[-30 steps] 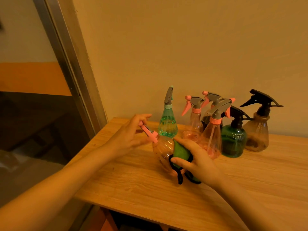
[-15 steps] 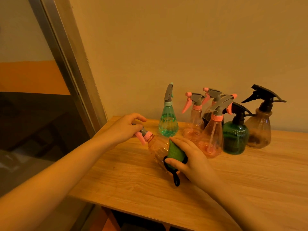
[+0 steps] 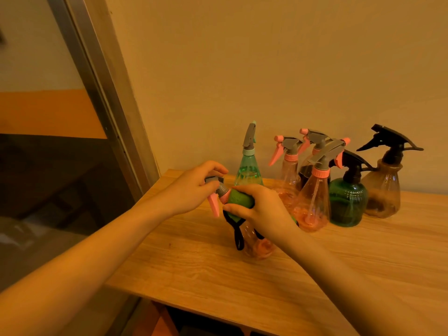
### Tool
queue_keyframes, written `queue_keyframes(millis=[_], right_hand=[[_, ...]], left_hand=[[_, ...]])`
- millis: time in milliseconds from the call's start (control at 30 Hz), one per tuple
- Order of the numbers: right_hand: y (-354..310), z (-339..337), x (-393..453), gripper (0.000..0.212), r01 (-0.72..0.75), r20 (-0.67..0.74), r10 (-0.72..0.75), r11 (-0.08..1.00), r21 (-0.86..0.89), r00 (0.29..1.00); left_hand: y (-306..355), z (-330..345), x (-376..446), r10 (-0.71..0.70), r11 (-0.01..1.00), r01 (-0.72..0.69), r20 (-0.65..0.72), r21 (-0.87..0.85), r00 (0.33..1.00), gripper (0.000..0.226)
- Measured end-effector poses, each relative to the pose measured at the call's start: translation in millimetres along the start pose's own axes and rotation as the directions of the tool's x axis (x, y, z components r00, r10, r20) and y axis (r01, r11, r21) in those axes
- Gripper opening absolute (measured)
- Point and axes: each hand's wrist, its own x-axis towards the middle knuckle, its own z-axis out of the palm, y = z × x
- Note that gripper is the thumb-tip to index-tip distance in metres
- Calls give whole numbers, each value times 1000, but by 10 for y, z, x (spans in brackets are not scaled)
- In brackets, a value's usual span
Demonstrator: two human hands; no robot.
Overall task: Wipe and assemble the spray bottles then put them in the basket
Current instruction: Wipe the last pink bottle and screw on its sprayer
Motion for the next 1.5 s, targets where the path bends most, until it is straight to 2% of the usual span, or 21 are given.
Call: queue_keyframes(millis=[67, 133, 267, 333, 467, 567, 600, 700, 767, 900, 1000, 1067, 1100, 1167, 1200, 1367, 1500], right_hand=[[-25, 0, 53, 29, -5, 6, 5, 1000, 11, 1000], [-23, -11, 98, 15, -23, 30, 22, 998, 50, 999], [-23, -76, 151, 9, -153, 122, 124, 953, 263, 985], [10, -118, 164, 24, -222, 159, 175, 908, 356, 972], [87, -133, 168, 33, -294, 182, 236, 845, 447, 955], [47, -80, 160, 44, -226, 155, 180, 900, 374, 971], [43, -59, 161, 41, -199, 154, 156, 922, 333, 976], [7, -33, 149, 12, -136, 143, 103, 960, 245, 984], [6, -40, 147, 8, -130, 134, 99, 962, 242, 986], [73, -104, 142, 29, -170, 126, 136, 932, 320, 983], [78, -83, 55, 41, -164, 90, 147, 960, 226, 985], [60, -42, -70, 38, -134, 67, 125, 978, 162, 990], [55, -20, -139, 44, -120, 57, 113, 984, 134, 992], [79, 5, -263, 71, -117, 22, 116, 991, 65, 993], [114, 10, -313, 79, -127, 4, 127, 991, 42, 992], [276, -24, -480, 76, -130, 25, 129, 990, 46, 991], [395, -49, -590, 80, -147, 63, 140, 983, 111, 988]], left_hand=[[4, -2, -11, 26, 1000, -26, 16, 1, 1000, 26], [8, -4, -20, 50, 999, -50, 26, 3, 998, 26], [1, -16, -40, 89, 996, -88, 37, -4, 995, 27], [-9, -19, -54, 98, 995, -97, 34, -21, 995, 27], [-22, -7, -63, 98, 995, -97, 17, -39, 995, 27], [-23, 3, -51, 81, 997, -81, 2, -22, 997, 25], [-20, 7, -44, 76, 997, -76, -1, -25, 997, 25], [-4, 14, -33, 69, 996, -69, 4, -50, 998, 26], [-3, 13, -29, 70, 996, -70, 10, -47, 997, 25], [-21, 11, -32, 80, 996, -79, 12, -52, 997, 26], [-37, 20, -36, 83, 994, -83, 0, -65, 997, 26], [-35, 30, -41, 81, 991, -82, -11, -108, 997, 26], [-30, 33, -45, 79, 988, -80, -11, -129, 997, 25], [-23, 35, -52, 87, 986, -87, -5, -145, 996, 24], [-19, 34, -56, 96, 985, -95, 2, -143, 995, 24], [-33, -29, -90, 70, 997, -68, 57, -32, 996, 29], [-52, -121, -119, -87, 995, 79, 136, 60, 987, 35]])
